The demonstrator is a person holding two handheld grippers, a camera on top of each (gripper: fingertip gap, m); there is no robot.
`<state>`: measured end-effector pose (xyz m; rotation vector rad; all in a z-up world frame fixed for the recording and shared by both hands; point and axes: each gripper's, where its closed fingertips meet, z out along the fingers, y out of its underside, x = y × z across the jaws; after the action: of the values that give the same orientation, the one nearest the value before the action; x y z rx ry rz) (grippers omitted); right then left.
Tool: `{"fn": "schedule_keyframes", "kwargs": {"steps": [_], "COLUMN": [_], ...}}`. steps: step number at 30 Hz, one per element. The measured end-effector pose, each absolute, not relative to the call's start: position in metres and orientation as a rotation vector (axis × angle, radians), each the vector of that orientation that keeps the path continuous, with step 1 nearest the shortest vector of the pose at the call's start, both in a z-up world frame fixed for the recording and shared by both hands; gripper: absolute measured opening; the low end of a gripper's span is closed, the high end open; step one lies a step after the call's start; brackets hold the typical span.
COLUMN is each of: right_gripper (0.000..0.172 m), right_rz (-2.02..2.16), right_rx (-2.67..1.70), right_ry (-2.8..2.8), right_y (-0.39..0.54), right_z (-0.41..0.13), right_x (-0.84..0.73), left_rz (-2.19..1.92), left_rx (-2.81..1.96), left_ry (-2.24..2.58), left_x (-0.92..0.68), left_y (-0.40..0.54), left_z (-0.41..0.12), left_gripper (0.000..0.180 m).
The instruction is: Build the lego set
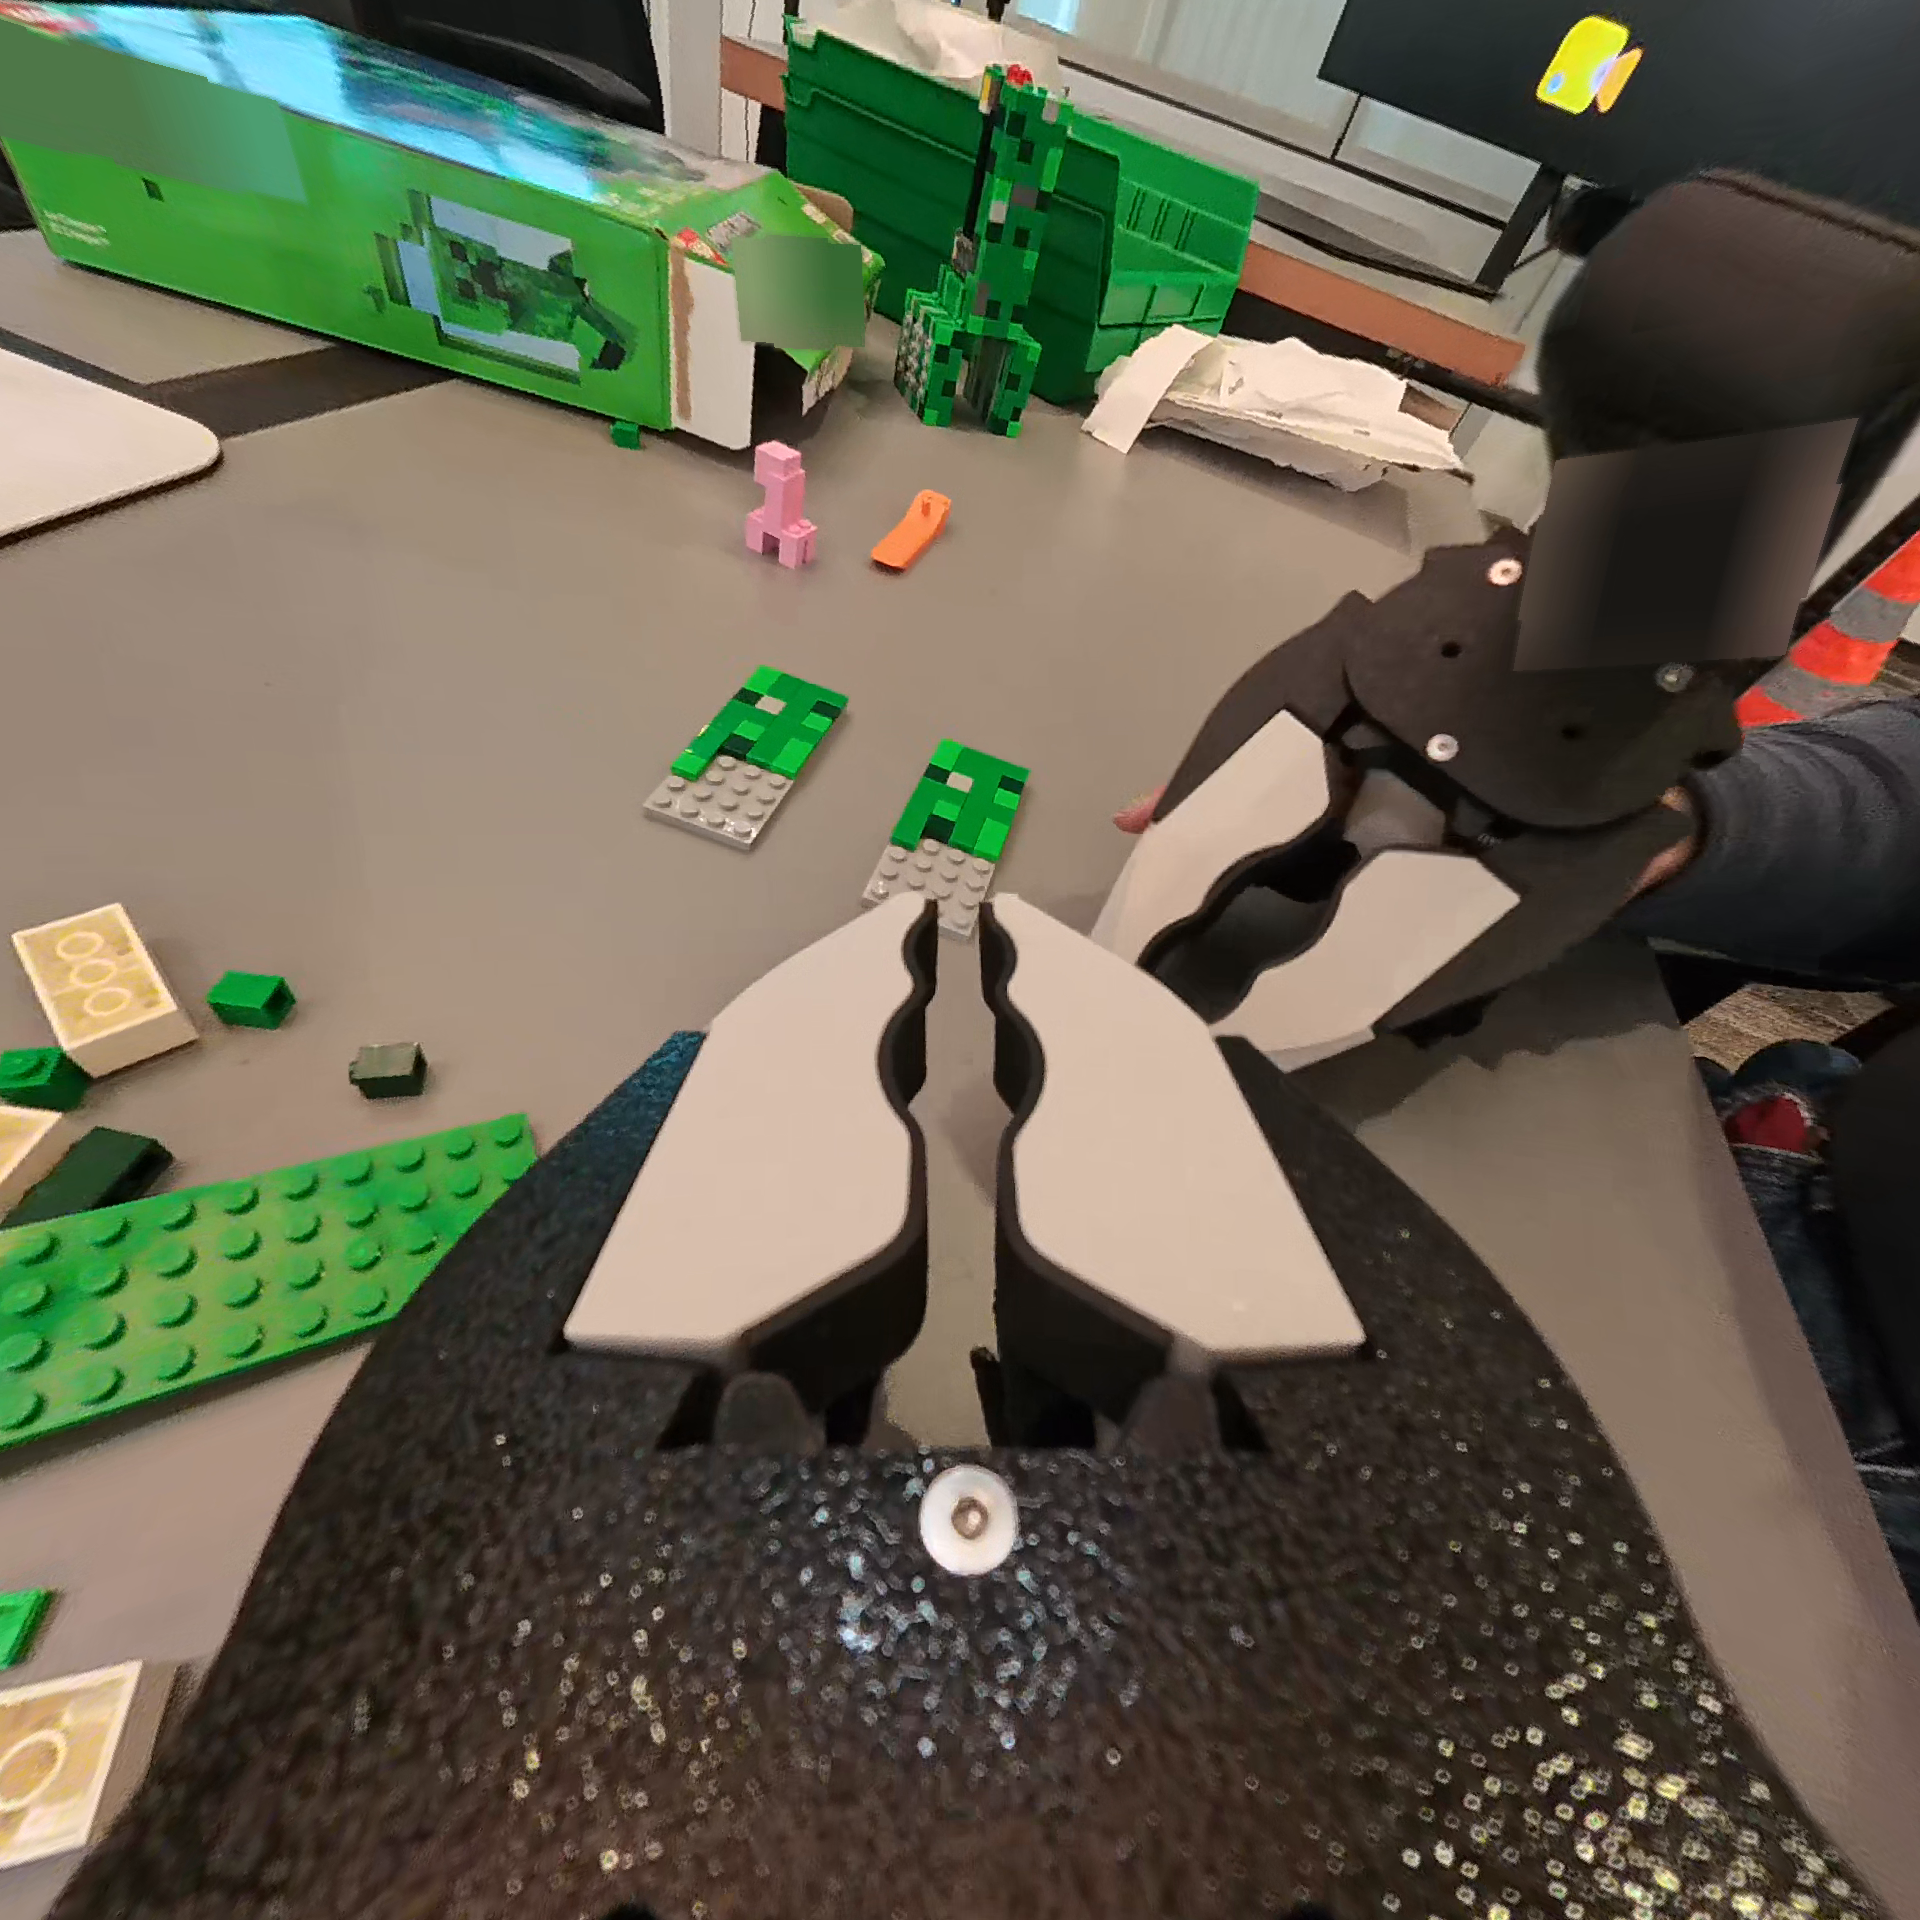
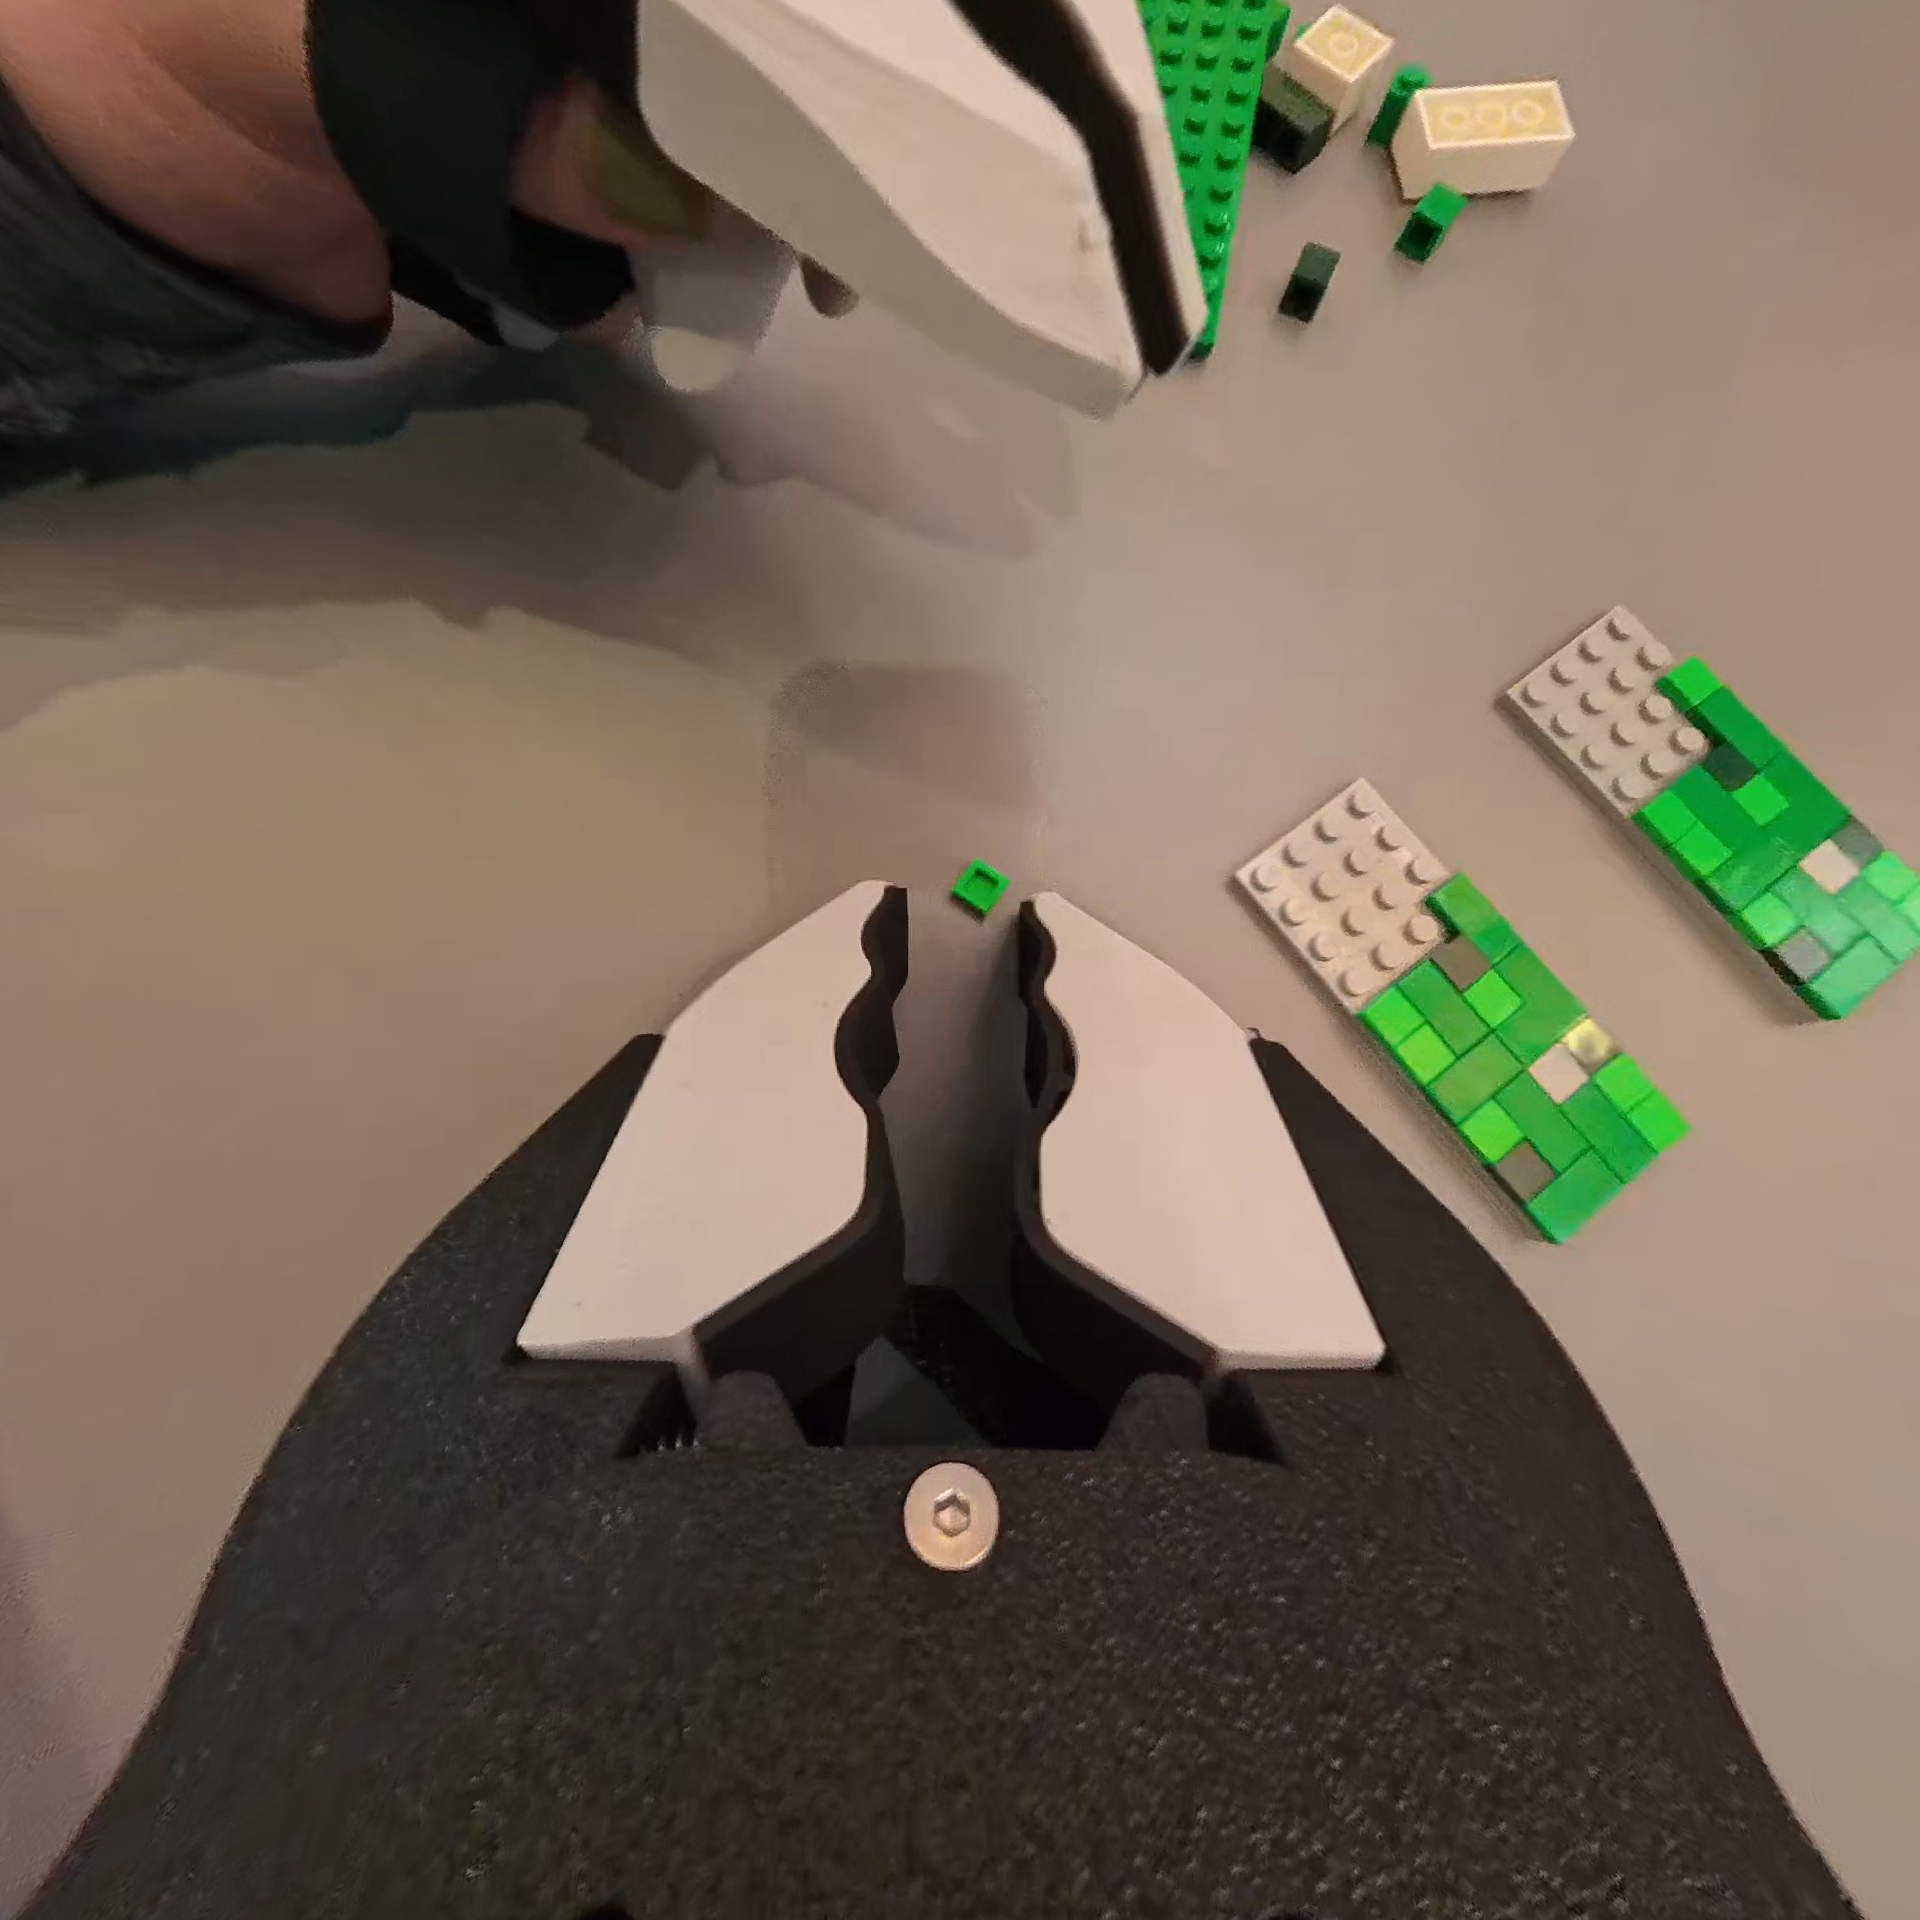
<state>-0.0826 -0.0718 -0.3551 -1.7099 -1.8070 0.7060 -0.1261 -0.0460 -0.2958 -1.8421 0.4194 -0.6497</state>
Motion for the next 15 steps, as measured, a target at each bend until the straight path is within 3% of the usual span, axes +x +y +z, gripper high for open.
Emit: {"fn": "schedule_keyframes", "kwargs": {"steps": [15], "right_gripper": [0.008], "right_rz": [0.624], "right_rx": [-1.603], "right_ry": [-1.807], "right_y": [-0.068], "right_z": [-0.352], "right_x": [-0.09], "left_rz": [-0.753], "left_rx": [-1.91], "left_ry": [0.445], "left_x": [-0.116], "left_y": [-0.049], "left_z": [-0.308], "left_gripper": [0.004]}}
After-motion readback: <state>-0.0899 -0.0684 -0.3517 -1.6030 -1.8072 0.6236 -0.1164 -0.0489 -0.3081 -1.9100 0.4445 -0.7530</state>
